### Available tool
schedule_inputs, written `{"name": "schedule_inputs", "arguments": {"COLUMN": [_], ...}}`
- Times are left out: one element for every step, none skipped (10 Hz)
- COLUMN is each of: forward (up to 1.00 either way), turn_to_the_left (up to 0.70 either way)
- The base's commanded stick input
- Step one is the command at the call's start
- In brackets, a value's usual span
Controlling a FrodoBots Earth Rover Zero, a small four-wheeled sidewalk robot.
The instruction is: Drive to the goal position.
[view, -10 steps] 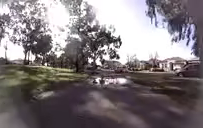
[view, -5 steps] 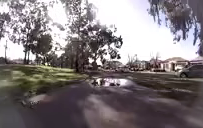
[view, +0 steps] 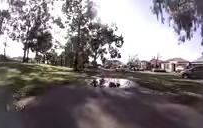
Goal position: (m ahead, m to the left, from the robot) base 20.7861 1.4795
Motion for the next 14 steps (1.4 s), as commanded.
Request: {"name": "schedule_inputs", "arguments": {"forward": [0.7, 0.7, 0.7, 0.7, 0.7, 0.7, 0.7, 0.7, 0.7, 0.7, 0.7, 0.7, 0.7, 0.7], "turn_to_the_left": [0.0, 0.0, 0.0, 0.0, 0.0, 0.0, 0.0, 0.0, 0.0, 0.0, 0.0, 0.0, 0.01, 0.02]}}
